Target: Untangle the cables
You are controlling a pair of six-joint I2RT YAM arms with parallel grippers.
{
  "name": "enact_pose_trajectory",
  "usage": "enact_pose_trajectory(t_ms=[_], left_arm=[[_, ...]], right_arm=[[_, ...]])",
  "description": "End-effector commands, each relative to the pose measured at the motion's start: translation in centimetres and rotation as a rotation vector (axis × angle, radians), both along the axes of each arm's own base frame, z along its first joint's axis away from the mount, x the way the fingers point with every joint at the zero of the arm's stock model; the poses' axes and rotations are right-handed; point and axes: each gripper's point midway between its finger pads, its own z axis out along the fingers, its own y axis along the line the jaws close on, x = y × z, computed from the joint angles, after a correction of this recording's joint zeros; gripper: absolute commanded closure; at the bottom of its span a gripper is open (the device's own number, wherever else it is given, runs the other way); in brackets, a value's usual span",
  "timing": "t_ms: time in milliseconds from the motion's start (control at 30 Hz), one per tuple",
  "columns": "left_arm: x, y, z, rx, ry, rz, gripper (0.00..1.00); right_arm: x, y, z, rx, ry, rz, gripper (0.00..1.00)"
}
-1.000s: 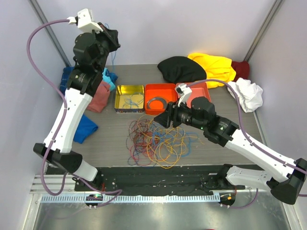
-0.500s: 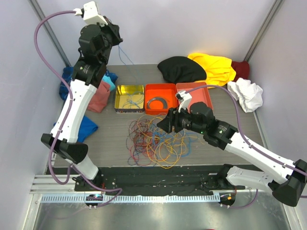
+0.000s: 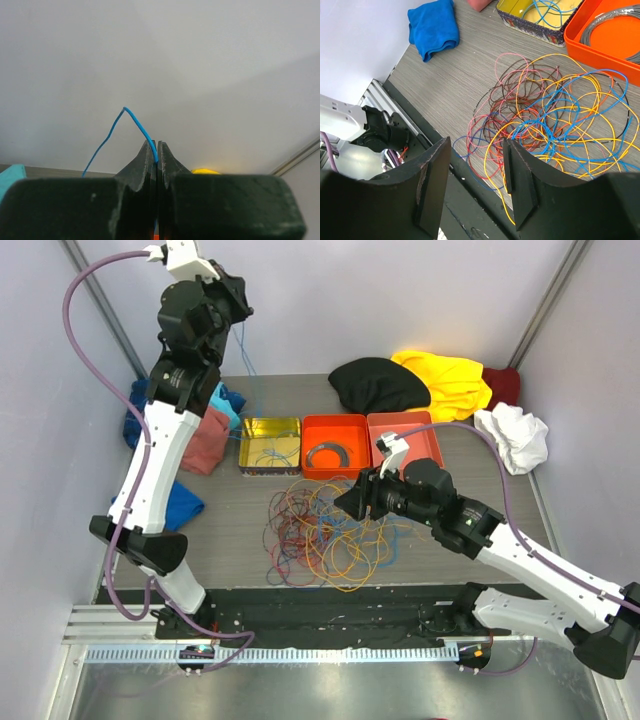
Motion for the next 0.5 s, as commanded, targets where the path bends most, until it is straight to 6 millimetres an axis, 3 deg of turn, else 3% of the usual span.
enact_pose_trajectory(t_ms=[0,233,300,467], left_arm=[[-1.4,0.8,3.3,-0.014,-0.082,0.006,1.0],[-3.7,1.0,7.5,-0.068,-0.179,-0.032,1.0],[-4.0,1.1,7.9,-0.072,-0.193,-0.035,1.0],[-3.3,0.9,6.7,-0.061,-0.164,-0.03,1.0]], right_arm=[[0.0,-0.3,1.1,0.019,-0.04,-0.01,0.47],[0.0,-0.3,1.3,0.024,-0.039,-0.009,0.47],[0.0,-0.3,1.3,0.024,-0.038,-0.01,0.48],[-0.2,-0.4,1.3,0.032,-0.038,-0.012,0.48]])
